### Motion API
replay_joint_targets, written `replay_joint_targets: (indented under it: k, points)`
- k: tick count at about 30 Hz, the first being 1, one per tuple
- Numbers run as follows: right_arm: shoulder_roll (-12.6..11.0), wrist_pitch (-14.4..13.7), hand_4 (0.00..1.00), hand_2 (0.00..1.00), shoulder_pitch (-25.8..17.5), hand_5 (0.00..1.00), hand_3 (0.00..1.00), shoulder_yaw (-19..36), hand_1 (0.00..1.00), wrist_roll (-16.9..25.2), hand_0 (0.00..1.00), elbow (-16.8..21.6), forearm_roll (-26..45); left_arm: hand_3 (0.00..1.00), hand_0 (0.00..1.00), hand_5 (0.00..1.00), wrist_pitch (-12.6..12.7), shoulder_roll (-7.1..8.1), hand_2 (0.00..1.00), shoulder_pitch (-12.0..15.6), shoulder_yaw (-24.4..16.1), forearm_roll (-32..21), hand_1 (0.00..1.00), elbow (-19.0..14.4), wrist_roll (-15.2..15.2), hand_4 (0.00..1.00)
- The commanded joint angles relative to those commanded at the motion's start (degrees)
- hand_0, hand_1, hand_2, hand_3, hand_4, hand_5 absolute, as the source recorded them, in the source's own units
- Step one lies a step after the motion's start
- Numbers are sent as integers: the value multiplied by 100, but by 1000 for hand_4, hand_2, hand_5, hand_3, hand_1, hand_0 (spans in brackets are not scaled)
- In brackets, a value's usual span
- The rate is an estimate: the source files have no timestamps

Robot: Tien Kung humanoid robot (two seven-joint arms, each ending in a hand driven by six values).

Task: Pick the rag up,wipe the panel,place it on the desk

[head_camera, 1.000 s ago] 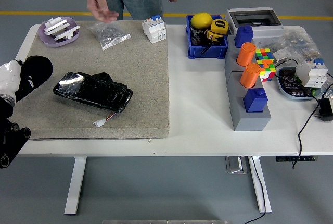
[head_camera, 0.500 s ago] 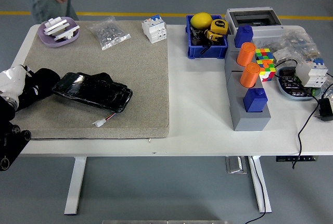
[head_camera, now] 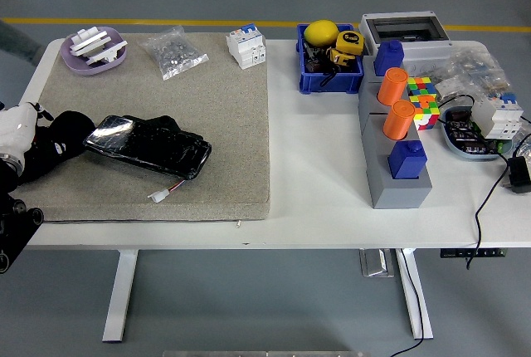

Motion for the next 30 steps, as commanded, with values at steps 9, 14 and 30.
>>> replay_joint_targets:
  k: [9, 14, 30]
  points:
    - [-16, -9, 998, 692, -4, 526, 588, -9, 669, 1, 778, -8, 6, 732, 566, 398, -185, 158, 762, 102, -104, 153, 698, -235, -31, 998]
    - [-16, -10, 998, 690, 2, 525, 587, -6, 669, 9, 778, -11, 9, 732, 567, 419, -266, 243, 761, 202, -242, 220, 697, -475, -94, 998]
    - [5, 19, 998, 690, -43, 521, 588, 39, 669, -14, 778, -19, -4, 609, 569, 249, -77, 60, 753, 750, -1349, -1136, 694, -2408, -557, 826]
